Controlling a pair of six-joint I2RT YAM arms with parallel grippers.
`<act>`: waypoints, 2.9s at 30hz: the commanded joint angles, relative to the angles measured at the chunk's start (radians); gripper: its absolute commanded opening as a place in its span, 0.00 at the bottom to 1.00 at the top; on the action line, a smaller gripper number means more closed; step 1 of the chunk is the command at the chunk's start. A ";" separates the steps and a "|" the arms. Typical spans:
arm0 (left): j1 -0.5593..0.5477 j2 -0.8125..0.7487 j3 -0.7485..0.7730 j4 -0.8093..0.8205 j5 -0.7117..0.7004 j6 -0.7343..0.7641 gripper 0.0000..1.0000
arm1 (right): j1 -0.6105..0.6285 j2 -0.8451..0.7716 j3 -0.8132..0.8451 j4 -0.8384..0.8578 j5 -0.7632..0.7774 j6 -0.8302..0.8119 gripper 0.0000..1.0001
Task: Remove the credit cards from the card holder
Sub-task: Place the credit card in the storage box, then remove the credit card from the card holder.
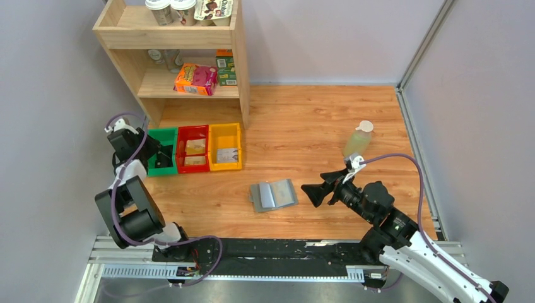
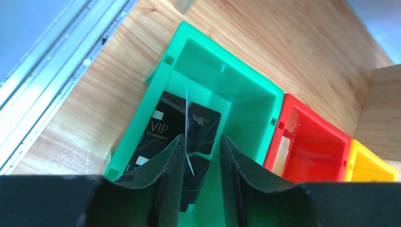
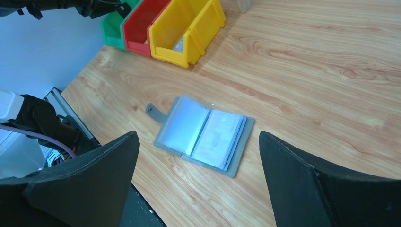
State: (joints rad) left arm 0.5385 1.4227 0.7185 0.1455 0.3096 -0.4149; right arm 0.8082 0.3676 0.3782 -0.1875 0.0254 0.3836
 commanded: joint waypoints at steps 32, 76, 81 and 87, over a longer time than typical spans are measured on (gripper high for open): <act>-0.817 -0.613 0.064 -0.715 -0.139 -0.176 0.78 | 0.000 0.629 0.289 -0.190 -0.045 0.130 0.84; -1.382 -0.088 -0.134 -0.218 -0.316 -0.398 0.21 | 0.022 1.114 0.461 -0.078 -0.182 0.166 0.44; -1.388 -0.091 -0.169 -0.172 -0.316 -0.443 0.17 | 0.025 1.102 0.461 -0.076 -0.200 0.164 0.44; -1.390 -0.096 -0.214 -0.107 -0.316 -0.487 0.14 | 0.055 1.051 0.481 -0.082 -0.228 0.166 0.54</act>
State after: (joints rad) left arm -0.8436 1.3319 0.5201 -0.0551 -0.0158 -0.8543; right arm 0.8375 1.4796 0.8036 -0.3092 -0.1635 0.5529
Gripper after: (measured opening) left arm 0.148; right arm 0.486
